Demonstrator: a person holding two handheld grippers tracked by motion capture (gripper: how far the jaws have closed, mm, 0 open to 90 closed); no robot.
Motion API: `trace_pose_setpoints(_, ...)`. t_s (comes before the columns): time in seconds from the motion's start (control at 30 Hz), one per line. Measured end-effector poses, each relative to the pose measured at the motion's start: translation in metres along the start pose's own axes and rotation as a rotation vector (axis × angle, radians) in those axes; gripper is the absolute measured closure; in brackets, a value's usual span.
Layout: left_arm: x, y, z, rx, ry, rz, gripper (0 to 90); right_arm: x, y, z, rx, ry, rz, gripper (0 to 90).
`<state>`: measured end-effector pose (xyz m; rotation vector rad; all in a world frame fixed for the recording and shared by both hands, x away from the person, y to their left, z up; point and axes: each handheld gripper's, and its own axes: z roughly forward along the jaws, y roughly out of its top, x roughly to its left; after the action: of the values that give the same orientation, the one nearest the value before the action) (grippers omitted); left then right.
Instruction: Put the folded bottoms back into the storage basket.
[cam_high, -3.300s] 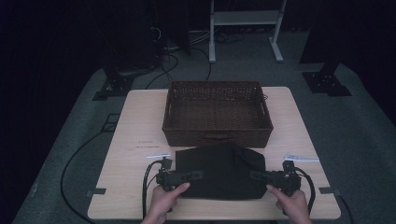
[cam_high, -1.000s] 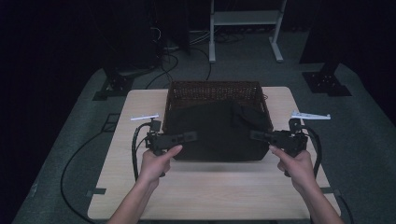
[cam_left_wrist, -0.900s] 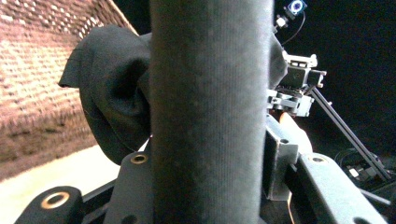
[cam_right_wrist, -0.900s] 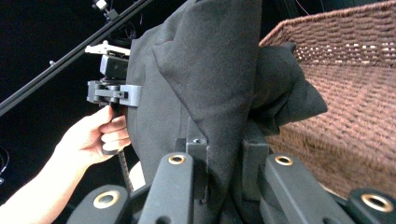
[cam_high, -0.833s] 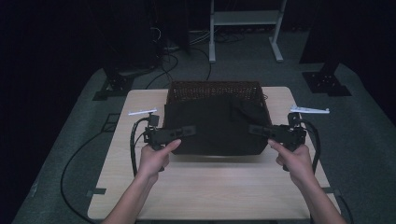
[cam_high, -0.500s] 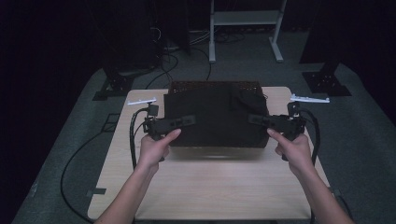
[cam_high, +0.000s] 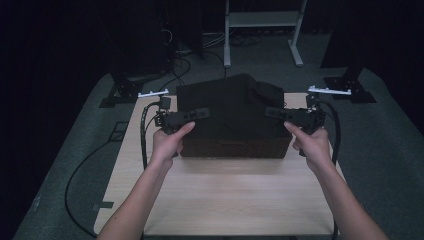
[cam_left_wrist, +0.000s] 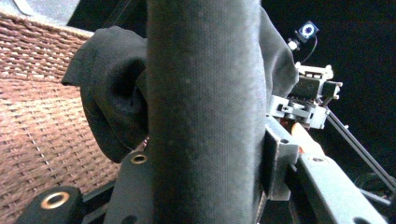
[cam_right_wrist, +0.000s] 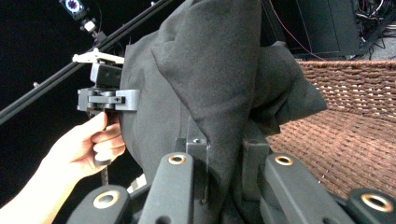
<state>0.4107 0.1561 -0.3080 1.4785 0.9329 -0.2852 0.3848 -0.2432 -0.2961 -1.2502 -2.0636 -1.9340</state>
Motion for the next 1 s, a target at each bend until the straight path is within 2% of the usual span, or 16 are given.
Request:
trace_pose_setpoints(0.17,0.004,0.009,0.006,0.000,0.012,-0.004,57.0,-0.007,0.008,0.005,-0.004,-0.019,0.008,78.2)
trace_pose_setpoints(0.6,0.019,0.027,0.011,-0.019,0.025,-0.025,56.9,-0.018,0.027,0.018,-0.012,-0.030,0.005,78.3)
trace_pose_setpoints(0.7,0.022,0.032,0.012,-0.018,0.027,-0.013,56.9,-0.022,0.031,0.022,-0.011,-0.038,0.005,78.3)
trace_pose_setpoints(0.83,0.031,0.036,0.016,-0.024,0.023,-0.025,56.7,-0.025,0.039,0.026,-0.006,-0.050,0.007,78.3)
trace_pose_setpoints(1.0,0.038,0.041,0.021,-0.023,0.041,-0.031,56.6,-0.030,0.045,0.033,0.005,-0.072,0.009,78.6)
